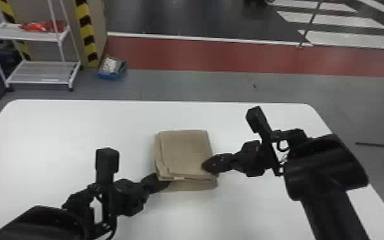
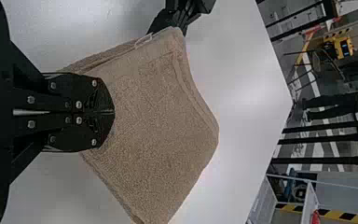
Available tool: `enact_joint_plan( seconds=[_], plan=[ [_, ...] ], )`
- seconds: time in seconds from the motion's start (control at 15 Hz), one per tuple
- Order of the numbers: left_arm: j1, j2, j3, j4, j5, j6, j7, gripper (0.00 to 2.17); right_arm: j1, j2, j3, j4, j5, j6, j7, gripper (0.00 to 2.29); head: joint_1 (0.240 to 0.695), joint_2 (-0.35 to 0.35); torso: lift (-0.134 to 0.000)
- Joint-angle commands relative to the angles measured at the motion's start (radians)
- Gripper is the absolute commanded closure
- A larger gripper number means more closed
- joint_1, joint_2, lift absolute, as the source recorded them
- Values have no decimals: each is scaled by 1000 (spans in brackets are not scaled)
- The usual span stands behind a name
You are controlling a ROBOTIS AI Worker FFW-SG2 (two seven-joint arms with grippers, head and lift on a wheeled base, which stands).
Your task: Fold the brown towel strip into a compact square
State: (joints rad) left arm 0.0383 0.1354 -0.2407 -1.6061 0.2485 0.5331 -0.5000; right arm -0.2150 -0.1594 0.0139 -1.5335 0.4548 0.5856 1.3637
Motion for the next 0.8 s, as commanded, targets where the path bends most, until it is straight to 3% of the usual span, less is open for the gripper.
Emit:
enact_joint_plan(
  seconds=[0.0,0.13,0.47,0.53,0.67,0.73],
  plan=[
    [0,0,-2,-2,0,6,0,2135,-20,6,15,39,18,6,3,2020,695,-137,-115],
    [0,0,-6,-17,3,19,0,2118,-21,8,15,43,18,12,3,2020,695,-134,-115],
    [18,4,0,-118,15,34,-3,1720,-21,8,4,44,27,30,3,2020,695,-152,-115],
    [26,7,4,-137,15,37,-5,1470,-17,8,1,43,27,24,3,2020,695,-154,-115],
    [58,12,24,-219,6,34,-11,275,-15,8,-5,41,27,21,3,2020,695,-153,-115],
    [74,15,35,-255,0,34,-5,73,-15,8,-8,41,25,18,3,2020,695,-152,-115]
  ],
)
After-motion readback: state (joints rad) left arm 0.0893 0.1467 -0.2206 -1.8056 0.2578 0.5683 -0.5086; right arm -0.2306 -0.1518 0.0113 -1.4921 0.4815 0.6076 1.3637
